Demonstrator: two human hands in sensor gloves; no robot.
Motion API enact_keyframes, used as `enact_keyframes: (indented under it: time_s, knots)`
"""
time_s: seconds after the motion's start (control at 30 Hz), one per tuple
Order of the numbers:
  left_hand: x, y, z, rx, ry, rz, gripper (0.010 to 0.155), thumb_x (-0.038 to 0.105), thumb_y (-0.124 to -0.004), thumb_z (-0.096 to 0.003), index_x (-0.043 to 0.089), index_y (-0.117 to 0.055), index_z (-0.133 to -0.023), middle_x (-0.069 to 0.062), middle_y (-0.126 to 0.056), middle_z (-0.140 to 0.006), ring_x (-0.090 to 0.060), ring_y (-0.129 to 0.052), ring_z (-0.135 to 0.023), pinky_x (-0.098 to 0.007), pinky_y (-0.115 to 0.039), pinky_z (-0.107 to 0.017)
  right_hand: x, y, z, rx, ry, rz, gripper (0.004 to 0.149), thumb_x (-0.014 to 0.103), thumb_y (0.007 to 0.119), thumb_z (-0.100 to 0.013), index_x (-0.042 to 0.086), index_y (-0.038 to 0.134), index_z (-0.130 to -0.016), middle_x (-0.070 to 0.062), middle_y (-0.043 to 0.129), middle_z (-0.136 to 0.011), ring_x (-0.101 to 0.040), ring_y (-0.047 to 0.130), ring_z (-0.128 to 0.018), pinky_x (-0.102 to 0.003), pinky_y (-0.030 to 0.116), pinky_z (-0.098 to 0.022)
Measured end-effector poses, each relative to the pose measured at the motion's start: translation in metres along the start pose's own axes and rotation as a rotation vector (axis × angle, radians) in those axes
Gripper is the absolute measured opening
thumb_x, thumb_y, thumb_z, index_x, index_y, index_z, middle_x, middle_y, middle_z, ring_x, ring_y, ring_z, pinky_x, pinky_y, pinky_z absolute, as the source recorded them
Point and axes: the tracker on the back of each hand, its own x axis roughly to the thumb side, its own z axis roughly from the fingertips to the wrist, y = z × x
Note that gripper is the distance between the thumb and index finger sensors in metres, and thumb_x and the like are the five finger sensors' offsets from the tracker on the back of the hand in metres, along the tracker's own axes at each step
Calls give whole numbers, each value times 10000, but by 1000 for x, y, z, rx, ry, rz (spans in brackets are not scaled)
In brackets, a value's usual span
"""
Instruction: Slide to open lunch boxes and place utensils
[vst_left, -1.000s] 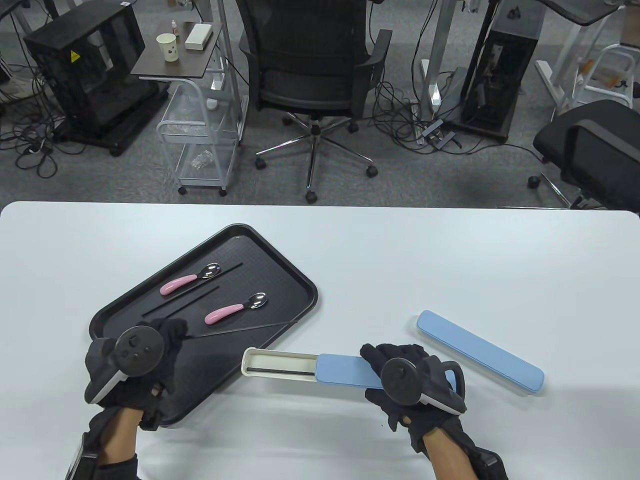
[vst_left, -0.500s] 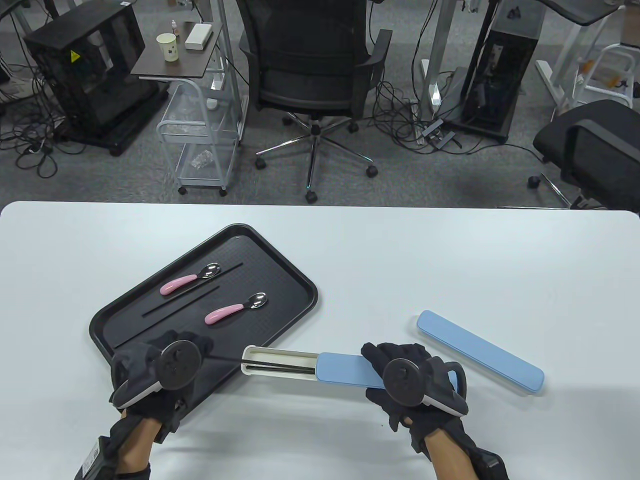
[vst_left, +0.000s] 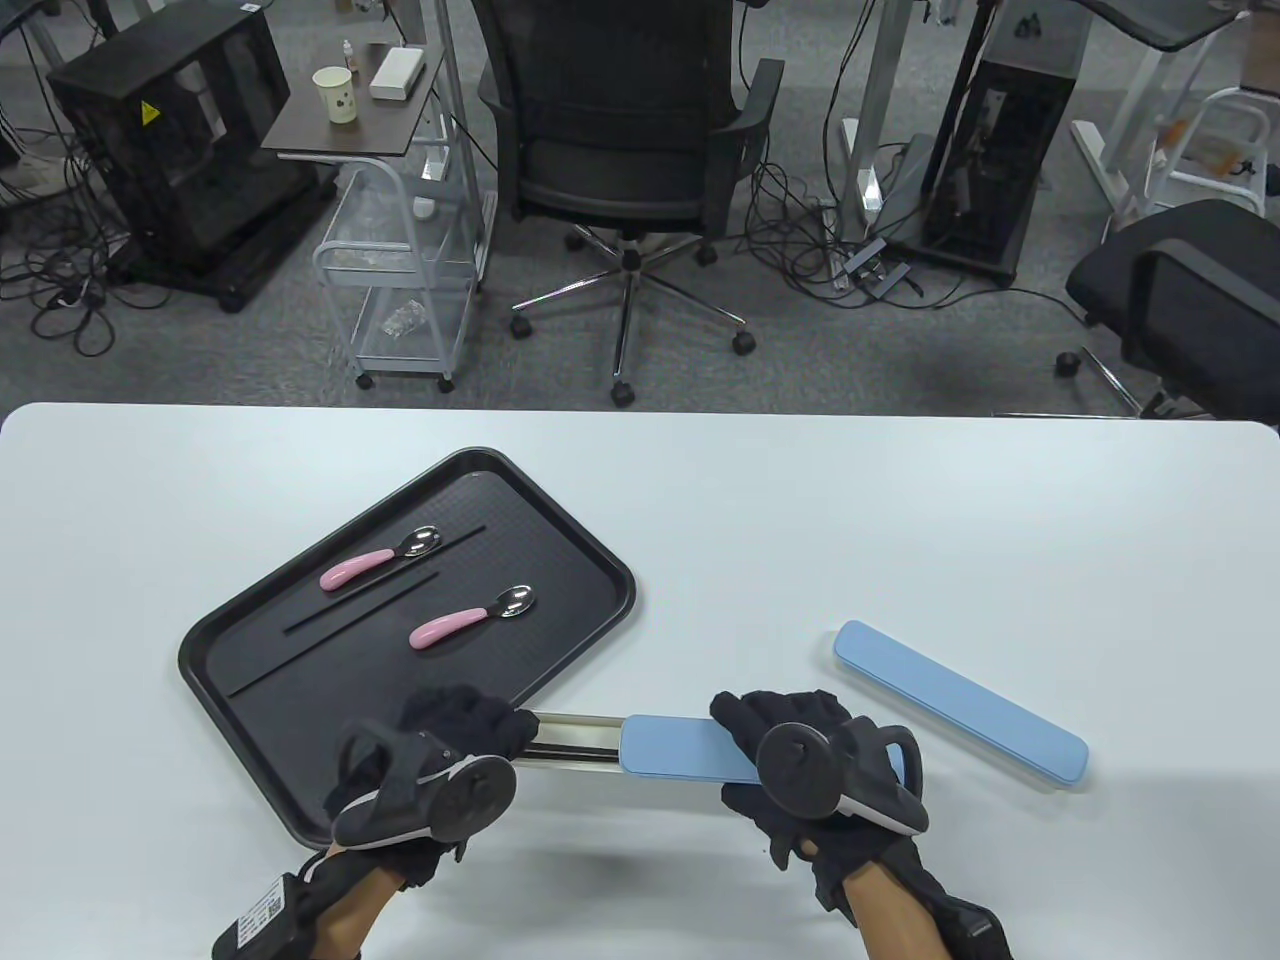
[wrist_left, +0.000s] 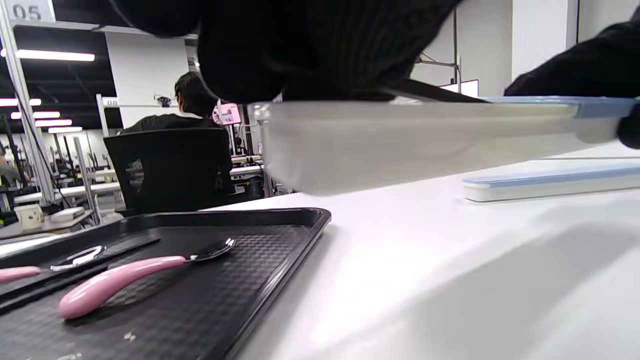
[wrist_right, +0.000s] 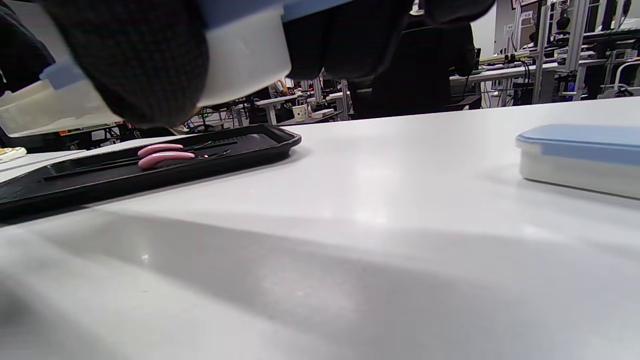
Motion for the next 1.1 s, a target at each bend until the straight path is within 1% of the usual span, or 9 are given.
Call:
enact_keyframes:
  time_s: [0.1, 0.3, 0.43, 0.6, 0.87, 1.1]
  knots:
    - [7, 0, 0, 17, -12, -41, 459, 261, -762, -425, 296, -749, -882, -5, -846, -856, -294, -788, -768, -527, -551, -632, 2, 0, 0, -4, -7, 2, 772, 465, 883, -429, 308, 479, -1069, -82, 559, -1070, -366, 652, -950, -657, 440, -736]
    - [8, -1, 1, 38, -7, -42, 455, 265, -773, -425, 301, -754, -878, 3, -850, -858, -290, -787, -773, -527, -552, -633, 1, 0, 0, -11, -4, -4, 772, 466, 884, -429, 311, 479, -1068, -79, 560, -1070, -364, 652, -950, -657, 442, -738]
    - [5, 0, 2, 72, 0, -23, 461, 268, -778, -431, 298, -744, -889, -7, -837, -866, -295, -777, -776, -526, -547, -631, 0, 0, 0, -11, -2, -11, 772, 469, 880, -431, 312, 475, -1069, -79, 560, -1069, -362, 655, -950, -654, 445, -738]
    - [2, 0, 3, 77, 14, -20, 501, 299, -791, -431, 307, -704, -924, 0, -793, -906, -292, -750, -798, -520, -540, -633, -1, 0, 0, -14, -1, -8, 773, 471, 881, -430, 313, 475, -1069, -78, 561, -1069, -361, 654, -950, -654, 445, -738]
    - [-5, 1, 4, 93, 28, 24, 520, 344, -796, -429, 319, -695, -939, 16, -761, -958, -292, -733, -833, -515, -548, -629, -1, -1, 0, -13, 4, -6, 773, 471, 880, -430, 313, 476, -1069, -80, 562, -1069, -361, 655, -950, -654, 446, -738]
    - [-15, 1, 6, 100, 51, 73, 518, 370, -787, -431, 354, -703, -942, 68, -752, -1011, -296, -701, -894, -512, -544, -635, -2, -1, 0, -15, 4, -9, 771, 472, 879, -431, 313, 475, -1069, -80, 560, -1069, -362, 656, -949, -654, 445, -737]
